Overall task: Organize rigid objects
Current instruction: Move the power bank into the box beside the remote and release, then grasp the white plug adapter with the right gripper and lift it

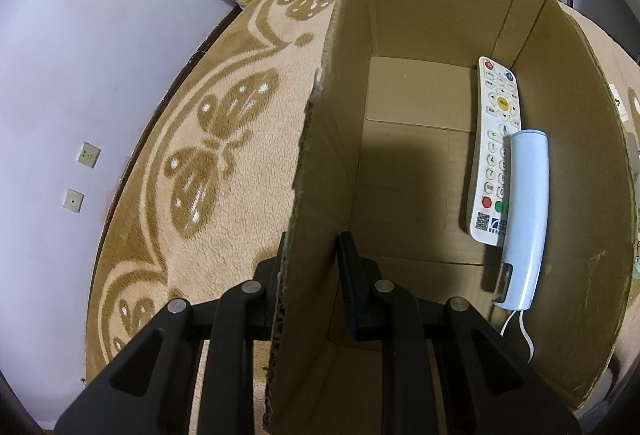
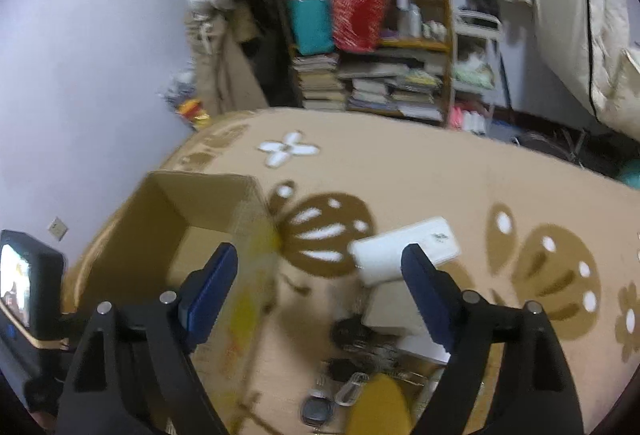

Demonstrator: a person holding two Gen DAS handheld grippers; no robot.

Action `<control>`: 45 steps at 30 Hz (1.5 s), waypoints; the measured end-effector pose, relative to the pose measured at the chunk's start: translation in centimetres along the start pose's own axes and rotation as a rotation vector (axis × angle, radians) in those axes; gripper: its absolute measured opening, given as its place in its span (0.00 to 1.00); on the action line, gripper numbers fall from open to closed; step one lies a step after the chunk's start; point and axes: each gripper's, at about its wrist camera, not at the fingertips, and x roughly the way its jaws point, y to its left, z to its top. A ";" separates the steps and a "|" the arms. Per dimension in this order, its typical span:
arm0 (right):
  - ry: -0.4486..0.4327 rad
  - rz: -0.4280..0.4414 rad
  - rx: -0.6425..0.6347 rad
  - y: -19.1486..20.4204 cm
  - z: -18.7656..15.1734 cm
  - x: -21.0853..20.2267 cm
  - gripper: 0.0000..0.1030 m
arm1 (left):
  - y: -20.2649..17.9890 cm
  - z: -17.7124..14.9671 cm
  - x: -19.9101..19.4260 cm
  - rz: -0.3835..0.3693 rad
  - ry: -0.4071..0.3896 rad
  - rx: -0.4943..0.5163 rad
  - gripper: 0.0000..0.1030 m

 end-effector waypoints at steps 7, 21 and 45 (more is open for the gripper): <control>0.086 -0.055 0.084 -5.0 -0.2 1.8 0.87 | -0.1 0.0 0.1 0.005 -0.002 0.005 0.19; 0.199 0.004 0.123 -7.5 -1.6 5.5 0.87 | 0.0 0.0 0.0 -0.001 0.006 0.004 0.19; 0.228 0.077 0.239 -7.3 -2.5 7.5 0.37 | -0.1 0.0 0.1 0.008 0.004 0.011 0.20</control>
